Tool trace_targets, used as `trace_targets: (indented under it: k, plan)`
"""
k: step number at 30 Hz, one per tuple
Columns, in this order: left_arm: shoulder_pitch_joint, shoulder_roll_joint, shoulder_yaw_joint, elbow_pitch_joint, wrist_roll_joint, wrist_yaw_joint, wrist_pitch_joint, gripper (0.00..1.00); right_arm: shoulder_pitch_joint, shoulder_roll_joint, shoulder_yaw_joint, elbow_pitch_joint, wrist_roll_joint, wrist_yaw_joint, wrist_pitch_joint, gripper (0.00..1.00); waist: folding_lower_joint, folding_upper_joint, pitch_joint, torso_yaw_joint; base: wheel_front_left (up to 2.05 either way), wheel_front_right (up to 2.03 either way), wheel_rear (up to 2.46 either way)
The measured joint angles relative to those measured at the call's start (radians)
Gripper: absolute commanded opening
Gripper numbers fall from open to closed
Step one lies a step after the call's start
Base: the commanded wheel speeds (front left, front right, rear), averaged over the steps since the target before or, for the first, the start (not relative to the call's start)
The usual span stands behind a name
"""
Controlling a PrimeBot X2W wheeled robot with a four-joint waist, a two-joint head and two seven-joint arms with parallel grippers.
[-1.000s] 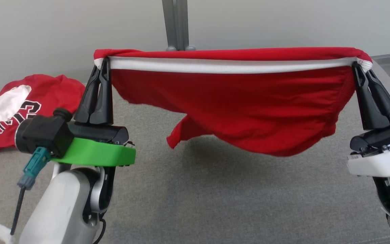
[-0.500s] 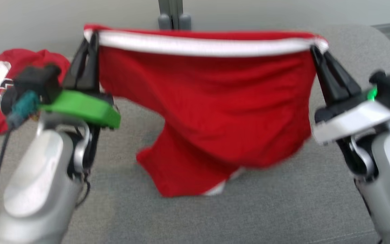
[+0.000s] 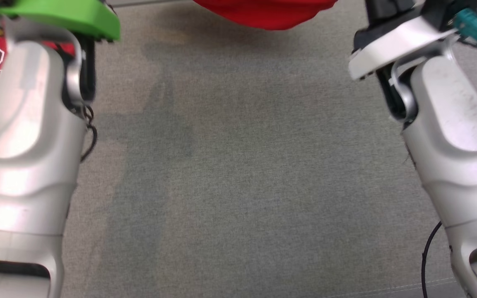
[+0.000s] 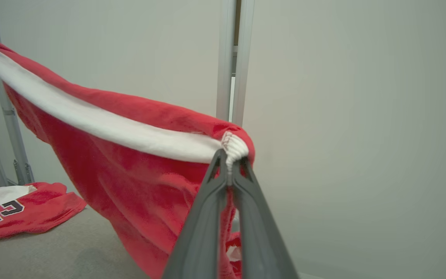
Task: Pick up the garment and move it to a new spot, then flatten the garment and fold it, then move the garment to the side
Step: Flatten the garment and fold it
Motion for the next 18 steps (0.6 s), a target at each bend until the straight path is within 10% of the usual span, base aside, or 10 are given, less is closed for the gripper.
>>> trace_targets:
  k: [8,18]
  plan:
    - [0.211,-0.045,-0.011,0.094,-0.016,-0.047,-0.022,0.0,0.167,0.007,0.084,0.03,0.057,0.0,-0.001,0.0,0.0,0.0,0.076,0.03,0.0,0.0,0.0]
    - [0.507,-0.085,0.127,-0.164,0.045,-0.068,-0.028,0.0,0.42,-0.011,0.071,-0.214,0.124,0.0,-0.001,0.0,0.0,0.0,0.04,0.053,0.0,0.0,0.0]
